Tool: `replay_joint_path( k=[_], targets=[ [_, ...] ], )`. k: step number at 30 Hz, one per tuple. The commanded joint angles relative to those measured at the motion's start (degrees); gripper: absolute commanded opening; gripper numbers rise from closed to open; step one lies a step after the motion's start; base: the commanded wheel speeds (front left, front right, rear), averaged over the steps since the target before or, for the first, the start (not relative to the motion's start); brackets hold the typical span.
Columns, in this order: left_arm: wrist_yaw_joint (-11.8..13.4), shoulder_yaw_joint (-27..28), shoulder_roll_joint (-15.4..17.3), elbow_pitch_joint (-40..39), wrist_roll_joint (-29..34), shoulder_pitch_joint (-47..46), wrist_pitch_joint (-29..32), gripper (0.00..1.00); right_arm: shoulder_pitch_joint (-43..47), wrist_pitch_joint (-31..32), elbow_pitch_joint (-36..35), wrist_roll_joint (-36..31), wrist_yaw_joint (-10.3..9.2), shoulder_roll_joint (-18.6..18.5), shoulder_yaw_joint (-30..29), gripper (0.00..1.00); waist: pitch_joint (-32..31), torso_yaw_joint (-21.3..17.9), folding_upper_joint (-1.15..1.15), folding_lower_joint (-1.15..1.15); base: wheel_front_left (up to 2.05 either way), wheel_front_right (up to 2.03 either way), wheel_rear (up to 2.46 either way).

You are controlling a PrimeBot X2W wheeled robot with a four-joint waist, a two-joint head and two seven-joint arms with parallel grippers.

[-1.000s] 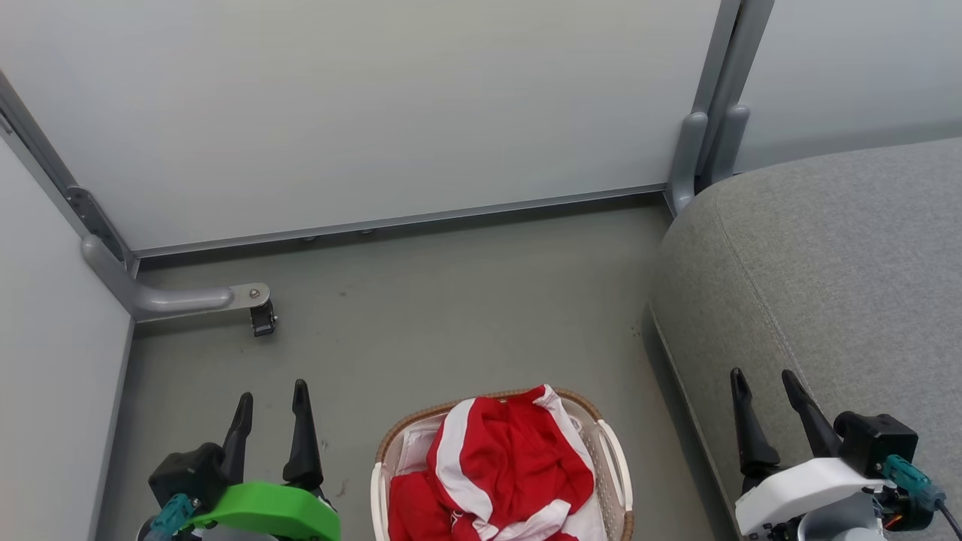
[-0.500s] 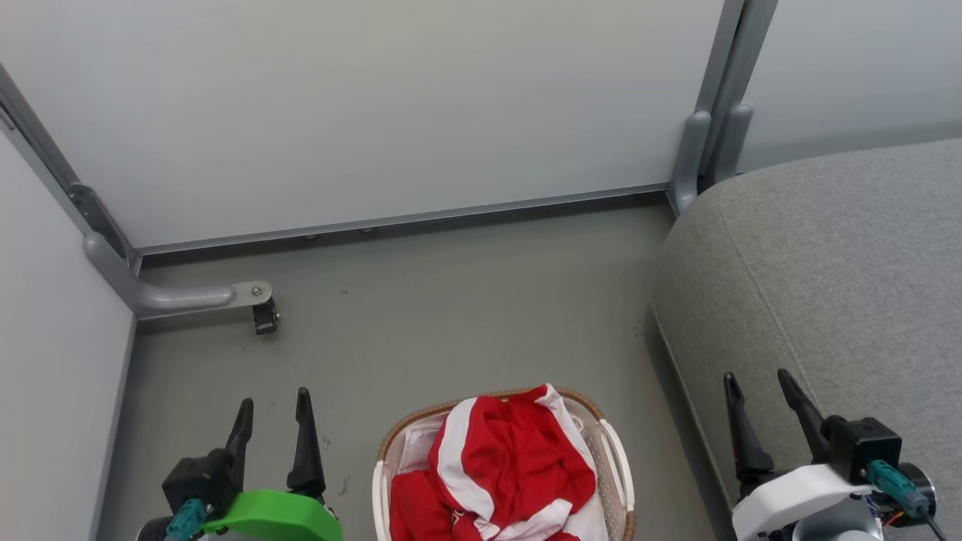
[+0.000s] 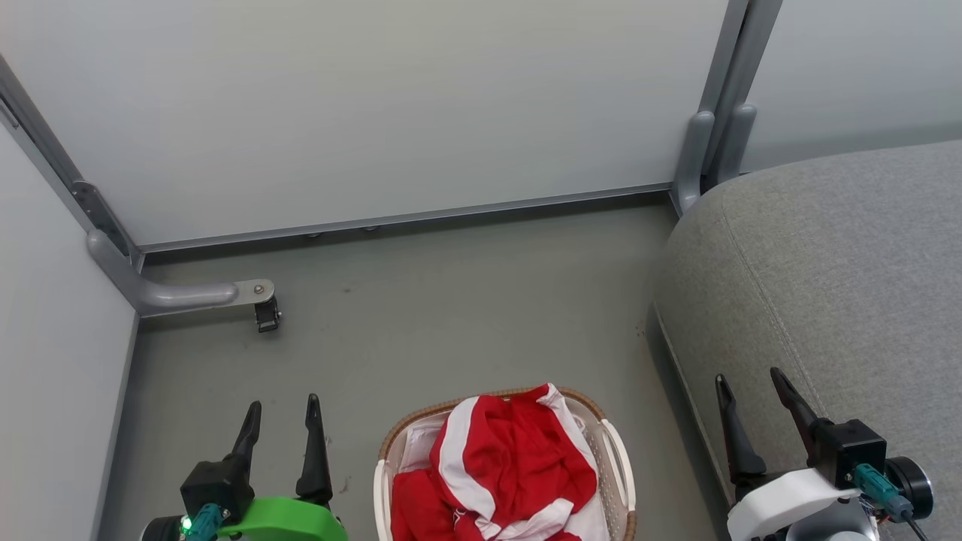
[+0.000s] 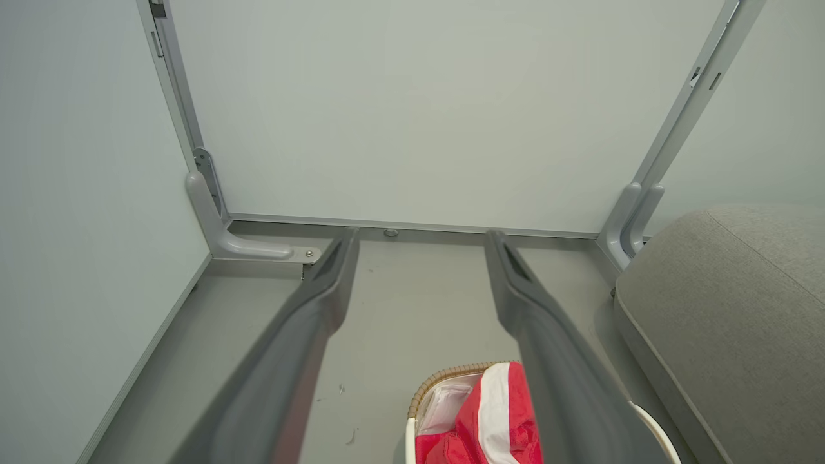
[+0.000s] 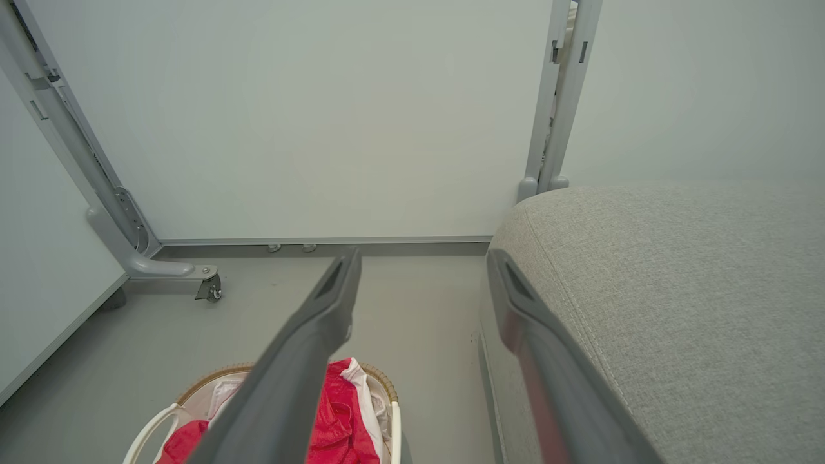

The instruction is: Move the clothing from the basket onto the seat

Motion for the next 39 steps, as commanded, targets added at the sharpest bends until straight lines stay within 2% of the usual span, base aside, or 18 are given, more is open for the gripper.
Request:
replay_joint_path(
  k=[1,28,34,39],
  targets=[
    [-0.1,0.0,0.4,0.2,0.3,0.7,0.0,1.00,0.6,-0.3,0.2,-0.3,0.00,-0.3,0.0,1.00,0.0,0.0,0.00,0.00,0.00,0.00,0.00],
    [-0.6,-1.6,0.4,0.6,2.0,0.7,0.0,1.00,1.4,-0.3,-0.9,-0.3,0.00,-0.3,0.3,1.00,0.4,-0.2,0.00,0.00,0.00,0.00,0.00],
    [-1.6,-3.9,0.4,1.1,4.4,-1.7,0.0,1.00,0.4,-0.3,-1.9,-0.8,0.00,-0.3,0.2,1.00,2.6,-0.7,0.00,0.00,0.00,0.00,0.00],
    [-3.0,-6.3,0.5,2.7,8.8,-6.8,0.0,1.00,-2.2,-0.3,-3.3,-1.5,-0.01,-0.3,-0.6,1.00,7.6,-2.0,0.00,0.00,0.00,0.00,0.00]
  ],
)
